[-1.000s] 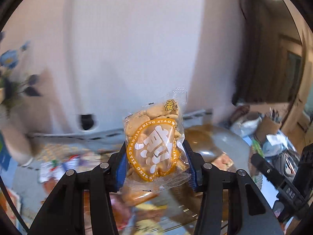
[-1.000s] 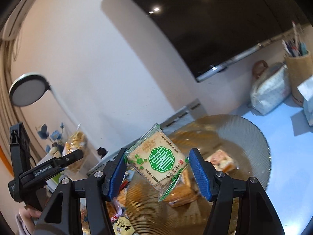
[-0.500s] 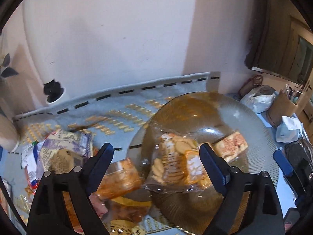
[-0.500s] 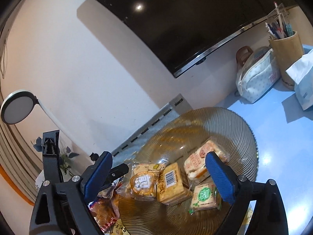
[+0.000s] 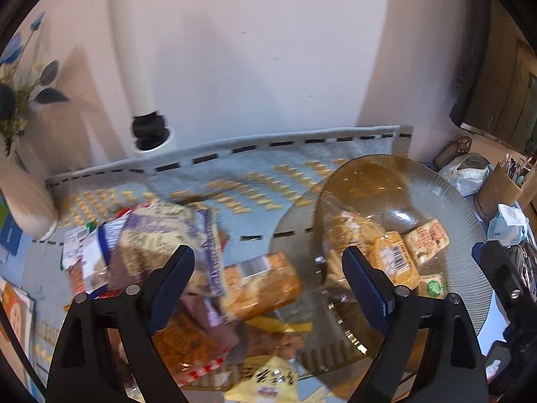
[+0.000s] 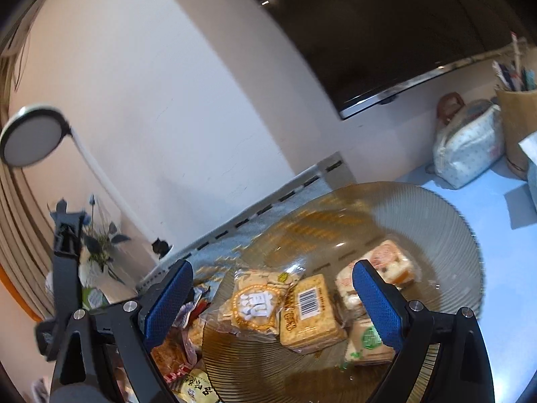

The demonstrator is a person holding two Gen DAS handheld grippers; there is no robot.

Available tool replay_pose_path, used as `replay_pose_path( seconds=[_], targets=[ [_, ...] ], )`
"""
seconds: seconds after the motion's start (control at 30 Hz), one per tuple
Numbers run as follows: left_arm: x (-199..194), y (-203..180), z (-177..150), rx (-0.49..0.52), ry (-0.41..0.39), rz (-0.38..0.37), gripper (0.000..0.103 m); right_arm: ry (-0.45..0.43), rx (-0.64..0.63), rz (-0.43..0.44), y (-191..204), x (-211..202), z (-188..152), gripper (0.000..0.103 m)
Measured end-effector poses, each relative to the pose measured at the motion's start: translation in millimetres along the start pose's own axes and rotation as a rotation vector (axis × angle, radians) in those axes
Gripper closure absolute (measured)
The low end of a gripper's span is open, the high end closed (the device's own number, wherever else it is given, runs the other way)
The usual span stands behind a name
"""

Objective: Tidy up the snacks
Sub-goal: 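Withdraw both open tools from the bowl toward the remaining snacks, then close the left tool on the bagged bread rolls while the right tool grasps the yellow peanut bag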

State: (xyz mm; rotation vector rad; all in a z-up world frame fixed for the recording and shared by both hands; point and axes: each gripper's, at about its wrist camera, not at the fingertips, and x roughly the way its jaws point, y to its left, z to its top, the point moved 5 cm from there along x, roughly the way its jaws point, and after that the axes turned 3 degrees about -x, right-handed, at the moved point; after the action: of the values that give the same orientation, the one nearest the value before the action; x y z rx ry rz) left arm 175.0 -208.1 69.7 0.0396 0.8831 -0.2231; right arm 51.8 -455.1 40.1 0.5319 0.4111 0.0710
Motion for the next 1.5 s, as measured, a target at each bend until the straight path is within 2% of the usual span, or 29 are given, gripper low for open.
replay_pose_path(
  seconds=[0.17,0.3,0.43,0.53,0.77,0.9,0.93,1.03,1.17,1.33,1.5],
  targets=[
    [-17,27,-2,-0.022,-0.014,0.017,0.014,-0.024,-0.036,0.052,20,2,-3,0.008],
    [-37,60,-3,-0.055,-0.032,0.05,0.014,-0.037,-0.092,0.062,39,0,-7,0.007],
    [-52,97,-8,-0.1,-0.043,0.078,0.014,-0.067,-0.102,0.129,60,-6,-16,0.007],
    [-56,127,-20,-0.136,-0.034,0.112,0.013,-0.028,-0.138,0.185,82,-4,-32,0.007],
    [-47,174,-64,-0.228,0.029,0.116,0.013,0.091,-0.22,0.228,116,17,-73,0.007],
    [-38,191,-86,-0.283,0.059,0.085,0.012,0.157,-0.291,0.212,130,31,-96,0.007],
    [-38,195,-89,-0.312,0.049,0.044,0.007,0.164,-0.307,0.202,132,34,-100,0.006],
    [-33,198,-94,-0.353,0.053,-0.005,0.005,0.164,-0.378,0.142,141,40,-110,0.007],
    [-25,194,-97,-0.362,0.054,-0.066,0.005,0.176,-0.415,0.187,154,43,-117,0.007],
    [-17,194,-107,-0.407,0.018,-0.133,0.001,0.289,-0.402,0.156,150,66,-137,0.007],
    [-9,197,-113,-0.455,-0.01,-0.211,0.0,0.37,-0.377,0.051,137,86,-145,0.007]
  ],
)
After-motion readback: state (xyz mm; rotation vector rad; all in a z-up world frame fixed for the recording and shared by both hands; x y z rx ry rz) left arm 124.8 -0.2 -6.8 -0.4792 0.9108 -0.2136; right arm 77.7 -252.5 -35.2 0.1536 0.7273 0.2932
